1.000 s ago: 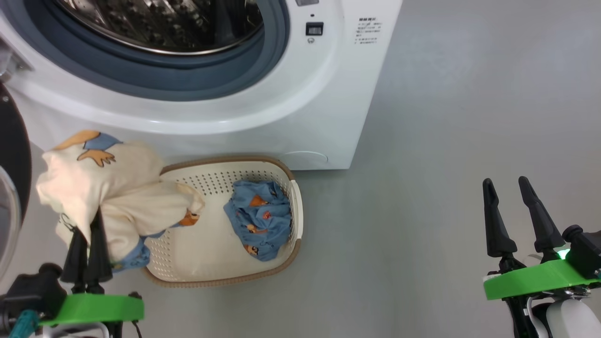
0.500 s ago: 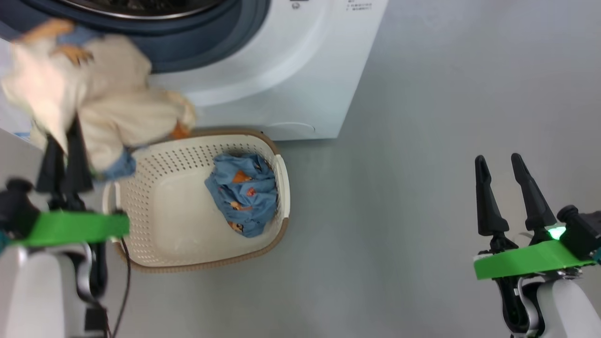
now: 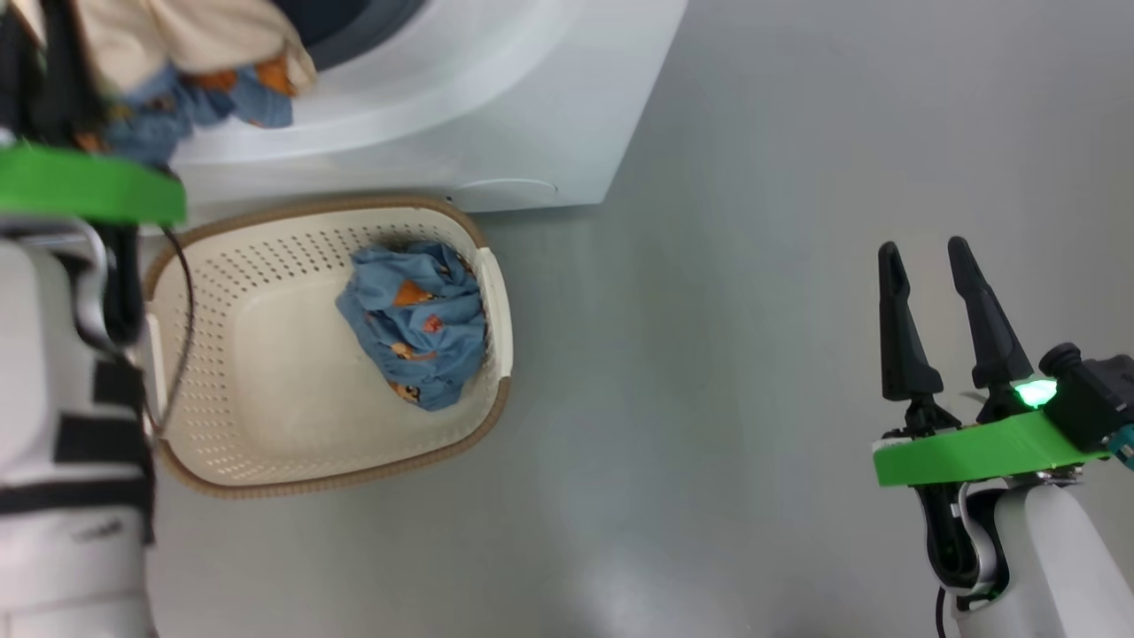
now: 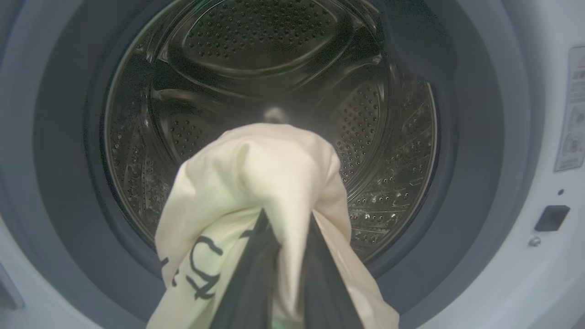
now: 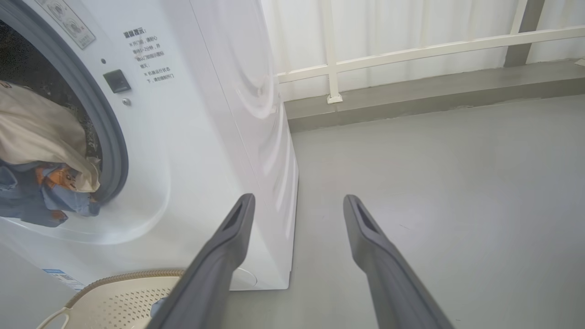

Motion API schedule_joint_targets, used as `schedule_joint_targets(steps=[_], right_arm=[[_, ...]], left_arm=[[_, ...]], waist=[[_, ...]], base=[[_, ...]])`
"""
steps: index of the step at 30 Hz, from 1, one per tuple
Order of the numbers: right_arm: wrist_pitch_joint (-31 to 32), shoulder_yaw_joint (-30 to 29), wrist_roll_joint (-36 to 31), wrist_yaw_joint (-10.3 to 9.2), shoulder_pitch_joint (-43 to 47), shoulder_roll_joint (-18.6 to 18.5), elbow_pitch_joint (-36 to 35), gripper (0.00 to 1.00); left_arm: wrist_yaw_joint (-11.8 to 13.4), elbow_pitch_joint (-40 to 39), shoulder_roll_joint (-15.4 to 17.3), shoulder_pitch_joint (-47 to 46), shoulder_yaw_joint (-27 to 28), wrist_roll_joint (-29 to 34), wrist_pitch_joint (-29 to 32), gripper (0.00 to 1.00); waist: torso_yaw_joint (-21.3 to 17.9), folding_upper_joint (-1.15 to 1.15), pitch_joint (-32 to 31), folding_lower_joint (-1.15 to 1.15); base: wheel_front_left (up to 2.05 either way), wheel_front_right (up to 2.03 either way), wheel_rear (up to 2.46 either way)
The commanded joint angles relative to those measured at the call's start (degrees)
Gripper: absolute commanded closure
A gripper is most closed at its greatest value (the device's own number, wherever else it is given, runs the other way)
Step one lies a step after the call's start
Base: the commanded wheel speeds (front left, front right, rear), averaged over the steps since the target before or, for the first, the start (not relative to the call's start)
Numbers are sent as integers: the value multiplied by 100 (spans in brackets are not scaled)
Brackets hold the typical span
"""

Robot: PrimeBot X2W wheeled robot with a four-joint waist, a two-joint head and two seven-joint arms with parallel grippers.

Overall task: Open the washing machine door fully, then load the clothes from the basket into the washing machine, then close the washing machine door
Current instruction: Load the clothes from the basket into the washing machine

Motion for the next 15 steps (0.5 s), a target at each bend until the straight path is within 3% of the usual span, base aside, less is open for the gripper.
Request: schedule_joint_targets(steps=[1, 15], right_arm=[[-46, 133, -1, 25, -101, -4, -135, 0], [-46, 338, 79, 25, -390, 94, -126, 0]], left_arm=[[-12, 113, 322, -376, 88, -18, -18, 100], [81, 2534, 731, -2538, -230, 328, -32, 100]], waist=[[-114, 0, 165, -1], [-556, 0, 605, -1]], base=[[0, 0, 0], [0, 0, 0]])
